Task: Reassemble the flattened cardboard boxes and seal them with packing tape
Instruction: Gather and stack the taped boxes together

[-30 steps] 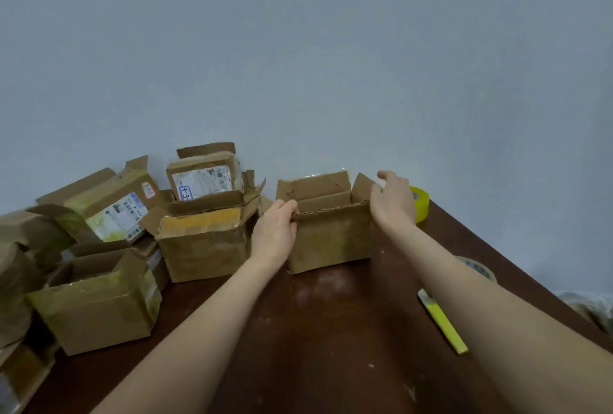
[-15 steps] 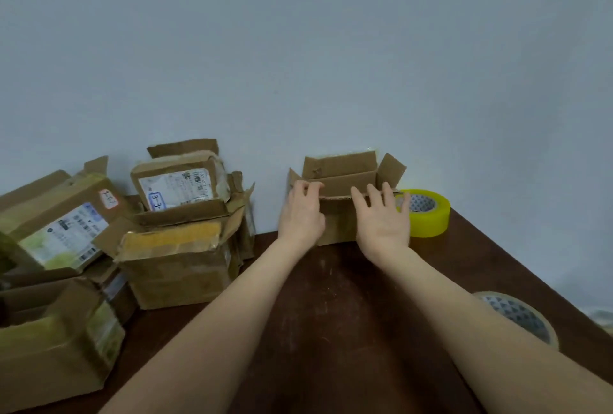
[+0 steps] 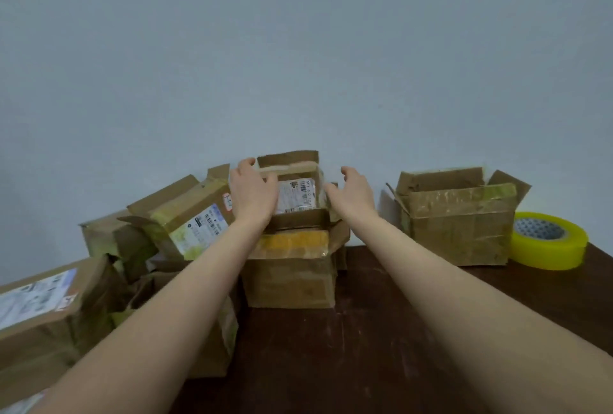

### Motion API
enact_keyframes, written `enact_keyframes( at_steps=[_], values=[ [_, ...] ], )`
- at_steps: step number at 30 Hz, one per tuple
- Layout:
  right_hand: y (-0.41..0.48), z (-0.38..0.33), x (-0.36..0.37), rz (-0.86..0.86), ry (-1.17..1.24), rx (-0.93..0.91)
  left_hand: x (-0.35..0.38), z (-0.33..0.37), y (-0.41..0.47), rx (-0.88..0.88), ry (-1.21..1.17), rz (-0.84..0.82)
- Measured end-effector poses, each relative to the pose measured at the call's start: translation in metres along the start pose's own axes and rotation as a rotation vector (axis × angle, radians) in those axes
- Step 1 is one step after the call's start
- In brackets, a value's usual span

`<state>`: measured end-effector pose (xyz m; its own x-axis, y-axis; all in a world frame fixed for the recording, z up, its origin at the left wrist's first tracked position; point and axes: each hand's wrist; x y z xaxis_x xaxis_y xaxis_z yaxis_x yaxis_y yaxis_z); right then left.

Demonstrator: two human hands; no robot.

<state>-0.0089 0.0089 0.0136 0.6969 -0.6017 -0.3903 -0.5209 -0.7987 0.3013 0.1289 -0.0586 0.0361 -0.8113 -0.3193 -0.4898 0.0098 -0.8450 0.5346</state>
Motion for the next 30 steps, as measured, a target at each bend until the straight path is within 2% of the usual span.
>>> enact_keyframes(
  at_steps=[3, 6, 8, 10, 13, 16, 20, 22, 27, 30],
  values=[
    [0.021, -0.014, 0.017, -0.059, 0.110, 0.121, -0.006, -0.015, 0.028, -0.145, -0.019, -0.112],
    [0.032, -0.018, 0.026, -0.145, 0.214, 0.172, 0.000, -0.017, 0.034, -0.203, -0.068, -0.251],
    [0.032, -0.020, 0.027, -0.135, 0.301, 0.155, 0.002, -0.013, 0.032, -0.211, -0.172, -0.242],
    [0.029, -0.021, 0.020, -0.016, 0.333, 0.101, 0.000, -0.008, 0.031, -0.178, -0.309, -0.150],
    [0.015, -0.022, -0.002, 0.077, 0.405, 0.079, -0.017, 0.007, 0.017, -0.014, -0.405, -0.144],
    [-0.010, -0.022, -0.032, 0.086, 0.429, 0.149, -0.038, 0.023, -0.010, 0.237, -0.222, -0.262],
    [-0.055, -0.013, -0.071, 0.121, 0.289, 0.147, -0.055, 0.029, -0.063, 0.348, -0.053, -0.284],
    [-0.080, -0.004, -0.086, 0.145, 0.201, 0.136, -0.058, 0.029, -0.095, 0.450, 0.022, -0.248],
    [-0.128, 0.011, -0.121, 0.119, 0.053, 0.176, -0.064, 0.028, -0.150, 0.856, 0.234, -0.118],
    [-0.145, 0.013, -0.137, 0.054, -0.067, 0.163, -0.070, 0.037, -0.163, 0.947, 0.258, -0.118]
  ],
)
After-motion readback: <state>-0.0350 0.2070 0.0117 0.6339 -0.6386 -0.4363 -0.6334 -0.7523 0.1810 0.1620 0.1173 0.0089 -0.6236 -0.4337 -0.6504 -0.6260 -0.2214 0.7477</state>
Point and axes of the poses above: each hand's wrist, its own y-axis towards the middle knuckle, its own x-axis out of the palm, z = x × y, and after that the axes turned 1 degree about -y, right-handed
